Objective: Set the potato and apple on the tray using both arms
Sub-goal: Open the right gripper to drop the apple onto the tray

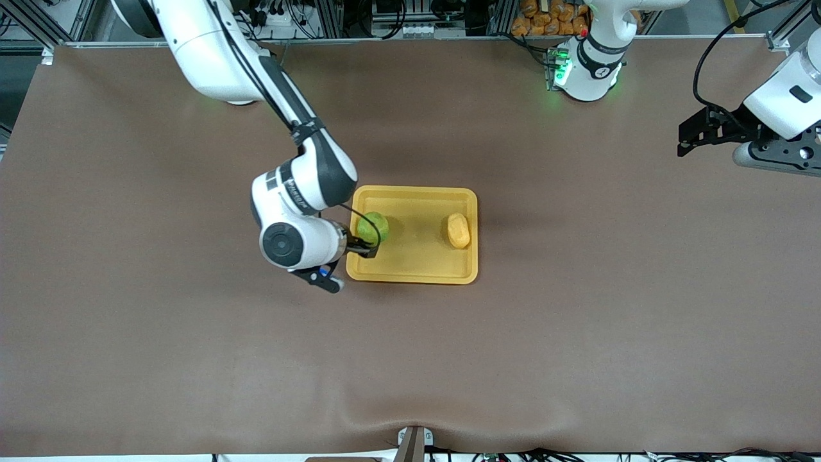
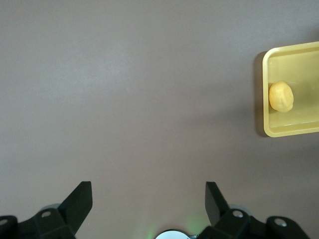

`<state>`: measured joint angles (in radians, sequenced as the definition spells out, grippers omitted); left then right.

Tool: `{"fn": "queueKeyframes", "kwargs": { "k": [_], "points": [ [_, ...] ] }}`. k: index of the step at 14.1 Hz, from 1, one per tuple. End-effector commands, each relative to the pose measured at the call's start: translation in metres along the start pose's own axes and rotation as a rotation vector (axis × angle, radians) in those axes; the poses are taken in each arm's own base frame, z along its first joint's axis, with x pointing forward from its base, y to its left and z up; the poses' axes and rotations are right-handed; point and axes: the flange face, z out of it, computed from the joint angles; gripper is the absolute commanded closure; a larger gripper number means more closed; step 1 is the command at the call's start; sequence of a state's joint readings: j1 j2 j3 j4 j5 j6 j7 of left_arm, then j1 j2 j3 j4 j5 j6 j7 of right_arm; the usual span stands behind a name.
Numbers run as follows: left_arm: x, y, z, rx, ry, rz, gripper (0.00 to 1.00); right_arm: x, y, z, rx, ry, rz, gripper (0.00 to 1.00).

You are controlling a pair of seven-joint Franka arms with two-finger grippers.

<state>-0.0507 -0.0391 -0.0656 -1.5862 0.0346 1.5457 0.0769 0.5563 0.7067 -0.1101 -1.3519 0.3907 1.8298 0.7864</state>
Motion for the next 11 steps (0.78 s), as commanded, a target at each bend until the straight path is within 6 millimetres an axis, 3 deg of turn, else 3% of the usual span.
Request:
{"fn": "queueKeyframes", "kwargs": {
  "k": [1,2,4,8,11],
  "points": [
    [0.004,-0.003,-0.005,0.016,0.008,-0.01,0.0,0.025,0.012,-0.044,0.055,0.022,0.037,0.0],
    [0.004,-0.003,-0.006,0.016,0.009,-0.01,0.0,0.042,0.028,-0.063,0.06,0.015,0.06,0.0],
    [0.003,0.0,-0.009,0.02,0.017,-0.021,0.0,0.056,0.045,-0.106,0.079,0.016,0.075,0.0],
    [0.004,0.004,-0.009,0.019,0.015,-0.101,0.0,0.093,0.103,-0.161,0.068,0.022,0.145,0.0],
    [0.004,0.003,-0.009,0.019,0.017,-0.106,0.0,0.095,0.135,-0.207,0.011,0.11,0.17,0.0]
  ]
}}
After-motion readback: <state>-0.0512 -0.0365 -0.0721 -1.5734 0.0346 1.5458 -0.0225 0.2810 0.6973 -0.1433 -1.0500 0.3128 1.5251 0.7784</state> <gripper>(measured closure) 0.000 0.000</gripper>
